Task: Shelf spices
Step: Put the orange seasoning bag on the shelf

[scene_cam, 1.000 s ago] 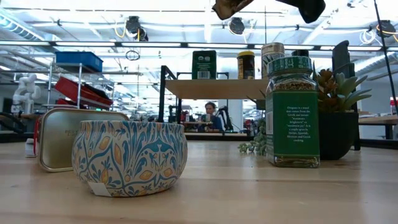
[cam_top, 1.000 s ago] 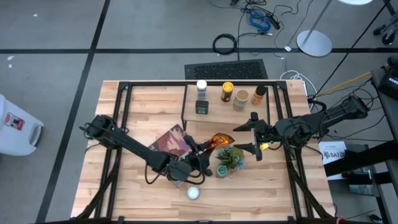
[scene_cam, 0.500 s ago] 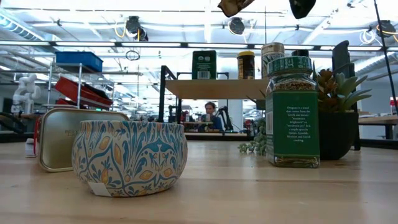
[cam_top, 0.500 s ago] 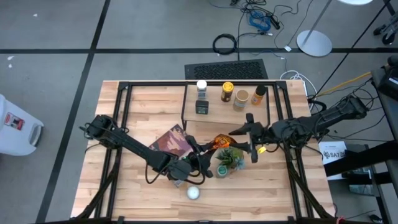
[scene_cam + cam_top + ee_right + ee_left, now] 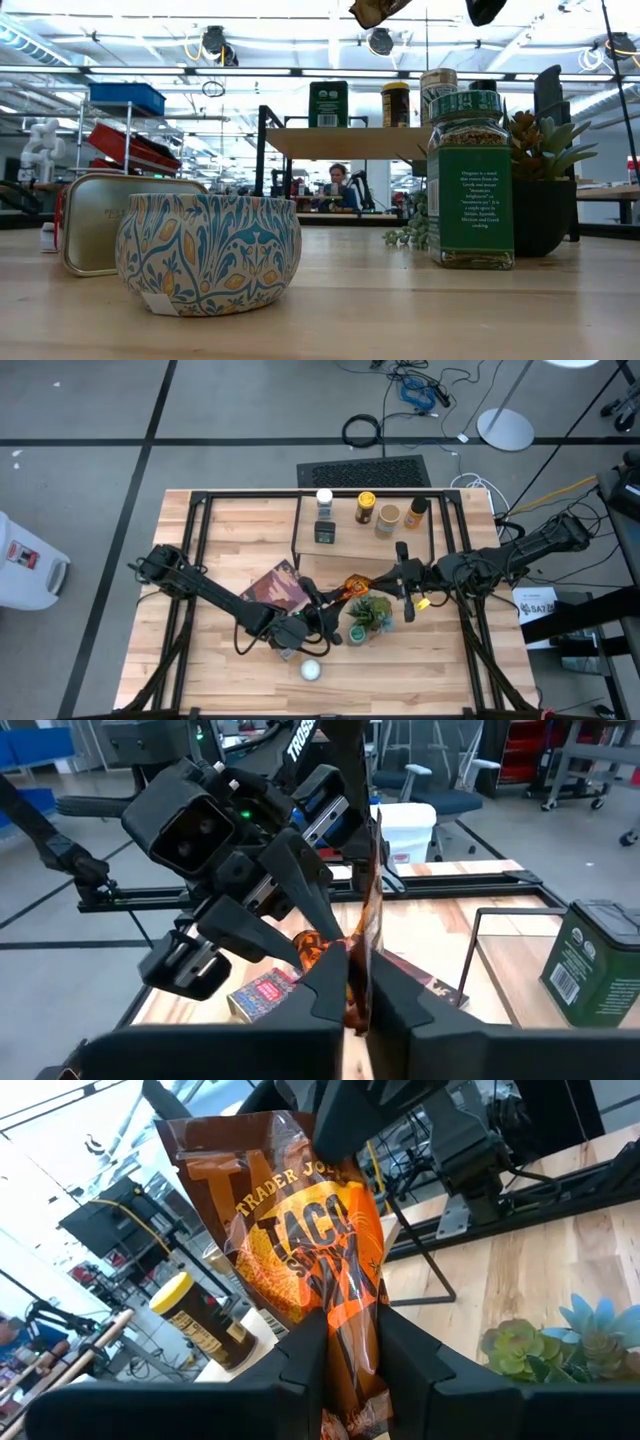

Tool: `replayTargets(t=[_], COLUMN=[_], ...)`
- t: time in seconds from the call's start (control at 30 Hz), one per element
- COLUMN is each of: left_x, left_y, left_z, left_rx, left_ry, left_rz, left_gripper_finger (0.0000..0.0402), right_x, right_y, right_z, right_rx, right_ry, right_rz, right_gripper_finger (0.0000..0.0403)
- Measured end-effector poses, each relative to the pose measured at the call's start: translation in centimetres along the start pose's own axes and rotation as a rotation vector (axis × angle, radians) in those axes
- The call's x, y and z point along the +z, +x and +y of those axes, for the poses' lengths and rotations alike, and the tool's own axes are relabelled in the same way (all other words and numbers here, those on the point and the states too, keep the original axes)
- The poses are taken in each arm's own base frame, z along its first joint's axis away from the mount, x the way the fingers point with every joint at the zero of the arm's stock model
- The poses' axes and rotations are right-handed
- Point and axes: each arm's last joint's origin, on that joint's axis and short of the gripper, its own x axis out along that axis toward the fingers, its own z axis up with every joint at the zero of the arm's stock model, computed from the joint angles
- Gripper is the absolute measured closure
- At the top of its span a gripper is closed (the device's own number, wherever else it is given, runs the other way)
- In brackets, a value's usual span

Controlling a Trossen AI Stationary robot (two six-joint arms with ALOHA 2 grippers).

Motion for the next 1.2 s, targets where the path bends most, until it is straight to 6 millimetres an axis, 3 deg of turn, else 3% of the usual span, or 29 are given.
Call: replayTargets(t=[0.33, 0.57, 0.8, 1.03, 1.2], left_x=[0.1, 0.3, 0.5, 0.5, 0.4], left_y=[-0.2, -0.9, -1.7, -1.9, -1.9], left_z=[-0.2, -0.7, -1.0, -1.0, -0.9], left_rx=[-0.043, -0.061, -0.024, 0.011, 0.023], left_ry=[0.074, 0.084, 0.088, 0.09, 0.086], left_rz=[-0.024, -0.038, -0.019, 0.002, 0.009], left_gripper_finger=[0.0318, 0.0238, 0.0168, 0.0159, 0.0159], right_x=[0.0, 0.2, 1.2, 1.5, 0.2], right_y=[0.0, -0.3, -2.0, -4.2, -5.3], right_z=[0.0, -0.2, -0.8, -1.5, -2.0], right_rx=[-0.007, -0.039, -0.07, -0.111, -0.096], right_ry=[-0.022, -0.04, -0.07, -0.089, -0.046], right_rz=[0.002, -0.008, -0.063, -0.049, 0.095], right_gripper_finger=[0.0402, 0.0403, 0.0403, 0.0403, 0.0403])
